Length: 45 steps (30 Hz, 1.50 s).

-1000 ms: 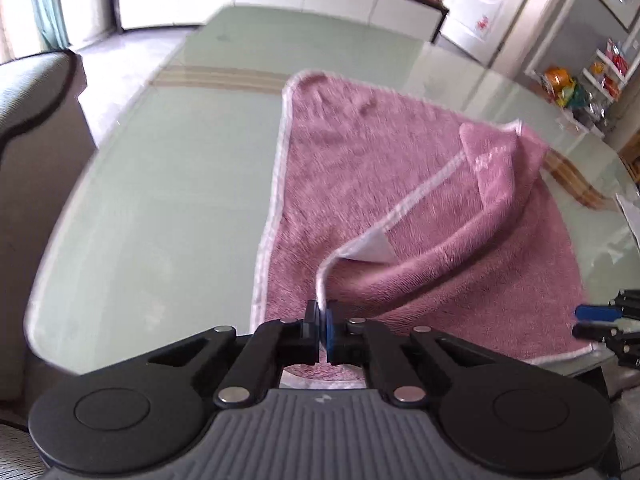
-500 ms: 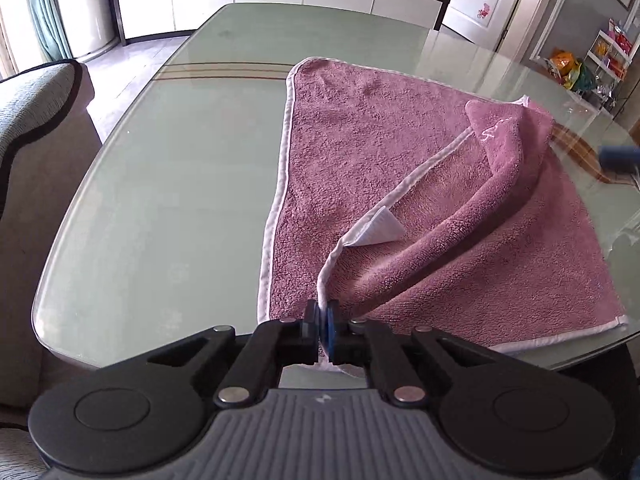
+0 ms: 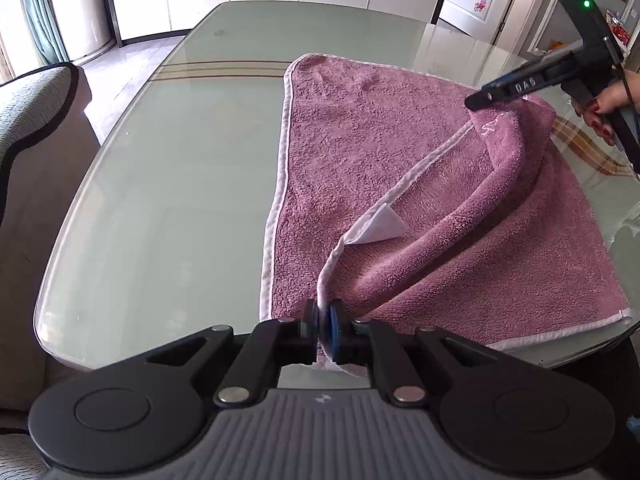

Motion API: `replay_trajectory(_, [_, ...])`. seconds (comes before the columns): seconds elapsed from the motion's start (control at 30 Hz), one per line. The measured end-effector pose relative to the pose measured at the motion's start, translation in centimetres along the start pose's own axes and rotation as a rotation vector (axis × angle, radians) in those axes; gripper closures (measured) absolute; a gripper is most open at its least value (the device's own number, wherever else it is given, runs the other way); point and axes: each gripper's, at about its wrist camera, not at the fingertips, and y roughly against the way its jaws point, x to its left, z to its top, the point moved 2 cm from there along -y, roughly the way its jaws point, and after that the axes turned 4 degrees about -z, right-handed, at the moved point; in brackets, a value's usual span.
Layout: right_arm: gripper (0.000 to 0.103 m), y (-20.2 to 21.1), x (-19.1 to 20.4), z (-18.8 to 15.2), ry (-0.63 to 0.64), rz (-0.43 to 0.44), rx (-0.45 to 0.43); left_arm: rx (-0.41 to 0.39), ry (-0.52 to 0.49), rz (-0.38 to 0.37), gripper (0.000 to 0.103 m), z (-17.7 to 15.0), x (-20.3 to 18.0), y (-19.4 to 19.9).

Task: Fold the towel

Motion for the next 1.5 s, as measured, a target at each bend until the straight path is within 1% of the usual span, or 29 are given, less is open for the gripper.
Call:
replay_trajectory(0.03, [0.083, 0.0, 0.2, -0.4, 0.016, 0.008, 0.005, 0.000, 0.001, -0.001, 0.094, 0.0, 0.0, 0.0])
replay_trajectory(0.1, [0.091, 0.8, 0.3, -1.1, 0.026, 0.014, -0.026, -0.001, 0.004, -0.004, 0.094, 0.0, 0.1, 0.0])
replay_trajectory(0.13, [0.093, 1.6, 0.2, -1.4, 0.023, 0.013, -0.060, -0.001, 0.005, -0.004, 0.094, 0.0, 0.1, 0.0])
replay_trajectory(0.23, [0.095, 5.2, -0.1, -2.6, 0.007, 0.022, -0.198, 0.001, 0.007, -0.001, 0.094, 0.1, 0.1, -0.1])
replay_trajectory(0.3, [0.095, 7.4, 0.1, -3.5, 0.009, 0.017, -0.259, 0.003, 0.004, 0.004, 0.094, 0.1, 0.0, -0.1])
replay_trajectory(0.37, [0.095, 9.9, 0.6, -5.3, 0.019, 0.024, -0.314, 0.004, 0.003, 0.008, 0.094, 0.2, -0.1, -0.1])
replay_trajectory(0.43, [0.095, 11.1, 0.9, -7.0, 0.009, 0.021, -0.319, 0.004, 0.002, 0.011, 0.094, 0.2, -0.2, -0.1])
replay_trajectory(0.47, [0.095, 11.5, 1.1, -8.4, 0.000, 0.023, -0.306, 0.004, 0.002, 0.012, 0.094, 0.2, -0.2, -0.1])
replay_trajectory(0.57, [0.094, 10.8, 1.8, -12.2, -0.031, 0.007, -0.232, 0.005, 0.002, 0.014, 0.094, 0.2, -0.2, -0.2])
replay_trajectory(0.67, [0.092, 9.0, 2.3, -14.7, -0.058, 0.004, -0.151, 0.008, 0.000, 0.016, 0.092, 0.4, -0.1, -0.2])
replay_trajectory(0.7, [0.090, 8.9, 2.4, -15.1, -0.063, 0.003, -0.147, 0.010, -0.002, 0.018, 0.091, 0.4, -0.2, -0.2])
replay_trajectory(0.73, [0.086, 9.2, 2.2, -15.1, -0.078, 0.008, -0.167, 0.011, -0.005, 0.021, 0.090, 0.4, -0.2, -0.2])
replay_trajectory(0.77, [0.082, 9.8, 1.8, -14.7, -0.102, 0.018, -0.205, 0.012, -0.007, 0.023, 0.090, 0.5, -0.2, -0.2])
replay_trajectory(0.8, [0.073, 10.5, 1.3, -14.2, -0.129, 0.029, -0.248, 0.013, -0.008, 0.025, 0.089, 0.5, -0.2, -0.2])
replay_trajectory(0.83, [0.067, 11.3, 0.7, -13.3, -0.162, 0.043, -0.303, 0.013, -0.009, 0.026, 0.089, 0.5, -0.2, -0.2])
replay_trajectory(0.87, [0.066, 11.9, 0.0, -12.2, -0.190, 0.061, -0.353, 0.013, -0.009, 0.027, 0.089, 0.4, -0.3, -0.2])
replay_trajectory(0.93, [0.065, 12.1, -1.3, -10.1, -0.209, 0.070, -0.396, 0.012, -0.008, 0.029, 0.089, 0.4, -0.3, -0.2])
replay_trajectory(0.97, [0.065, 11.6, -1.8, -9.0, -0.208, 0.067, -0.395, 0.011, -0.006, 0.030, 0.089, 0.4, -0.3, -0.2])
replay_trajectory(1.03, [0.065, 10.0, -2.5, -7.3, -0.191, 0.052, -0.358, 0.010, -0.005, 0.031, 0.089, 0.4, -0.3, -0.2])
replay_trajectory(1.1, [0.067, 7.3, -2.4, -5.9, -0.144, 0.047, -0.287, 0.010, -0.004, 0.033, 0.089, 0.3, -0.3, -0.2])
replay_trajectory(1.17, [0.067, 4.7, -1.5, -5.4, -0.077, 0.038, -0.208, 0.011, -0.002, 0.034, 0.089, 0.4, -0.3, -0.2])
replay_trajectory(1.2, [0.068, 4.0, -1.1, -5.6, -0.059, 0.035, -0.189, 0.011, -0.002, 0.035, 0.089, 0.4, -0.3, -0.2])
replay_trajectory(1.27, [0.068, 3.0, -0.4, -6.3, -0.026, 0.014, -0.164, 0.011, -0.004, 0.035, 0.089, 0.4, -0.3, -0.2])
replay_trajectory(1.37, [0.068, 2.7, 0.0, -7.2, -0.014, 0.008, -0.161, 0.010, -0.001, 0.029, 0.089, 0.4, -0.2, -0.1])
replay_trajectory(1.4, [0.071, 2.7, 0.1, -7.4, -0.012, 0.008, -0.163, 0.010, 0.001, 0.027, 0.089, 0.4, -0.1, -0.1])
replay_trajectory(1.5, [0.082, 2.7, 0.3, -7.6, -0.001, 0.017, -0.167, 0.007, 0.004, 0.024, 0.089, 0.3, -0.1, -0.1])
